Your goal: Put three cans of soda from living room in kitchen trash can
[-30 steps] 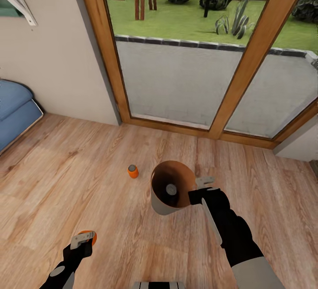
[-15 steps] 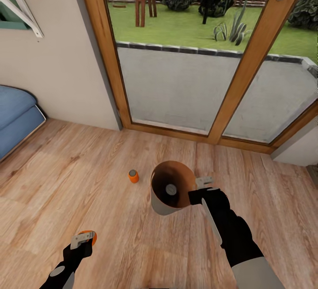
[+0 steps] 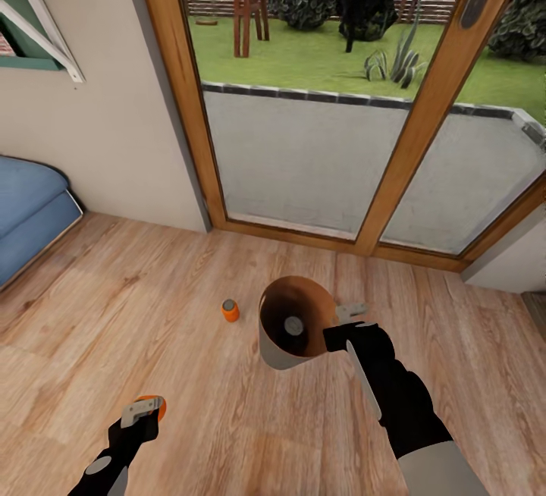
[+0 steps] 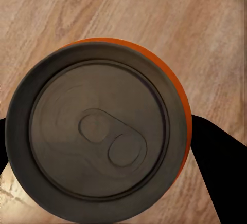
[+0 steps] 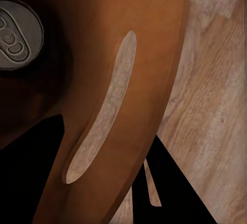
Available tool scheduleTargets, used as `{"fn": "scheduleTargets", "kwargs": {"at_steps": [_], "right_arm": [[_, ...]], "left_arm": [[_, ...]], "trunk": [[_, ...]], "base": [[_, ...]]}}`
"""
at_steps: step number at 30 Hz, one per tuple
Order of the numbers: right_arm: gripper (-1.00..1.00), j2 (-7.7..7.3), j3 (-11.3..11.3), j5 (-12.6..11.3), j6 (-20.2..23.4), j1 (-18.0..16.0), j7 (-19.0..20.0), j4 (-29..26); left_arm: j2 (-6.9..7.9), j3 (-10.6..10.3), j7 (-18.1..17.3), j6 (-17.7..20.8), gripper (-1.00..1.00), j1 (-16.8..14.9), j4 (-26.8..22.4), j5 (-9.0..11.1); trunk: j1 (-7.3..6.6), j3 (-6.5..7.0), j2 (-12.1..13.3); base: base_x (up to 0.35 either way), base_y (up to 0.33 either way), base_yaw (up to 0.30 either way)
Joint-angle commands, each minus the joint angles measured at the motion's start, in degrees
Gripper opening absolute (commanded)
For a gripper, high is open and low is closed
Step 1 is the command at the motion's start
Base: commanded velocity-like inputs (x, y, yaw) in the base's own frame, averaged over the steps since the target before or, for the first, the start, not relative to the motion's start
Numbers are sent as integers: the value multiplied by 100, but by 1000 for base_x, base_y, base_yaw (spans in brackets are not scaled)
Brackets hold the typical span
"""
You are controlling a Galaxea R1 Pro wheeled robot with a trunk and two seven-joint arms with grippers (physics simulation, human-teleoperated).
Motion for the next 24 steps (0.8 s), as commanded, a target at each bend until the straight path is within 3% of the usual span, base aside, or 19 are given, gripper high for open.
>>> {"fn": "scheduleTargets", "kwargs": {"at_steps": [1, 24], "right_arm": [[-100, 0, 3, -72, -8, -1, 49, -1], [-100, 0, 3, -72, -10, -1, 49, -1]], "left_arm": [[0, -1, 6, 0, -100, 0, 1, -3], [0, -1, 6, 0, -100, 0, 0, -3]], "trunk": [[-23, 29, 42], [-528, 660, 964]], "base": [[0, 0, 0], [0, 0, 0]]}}
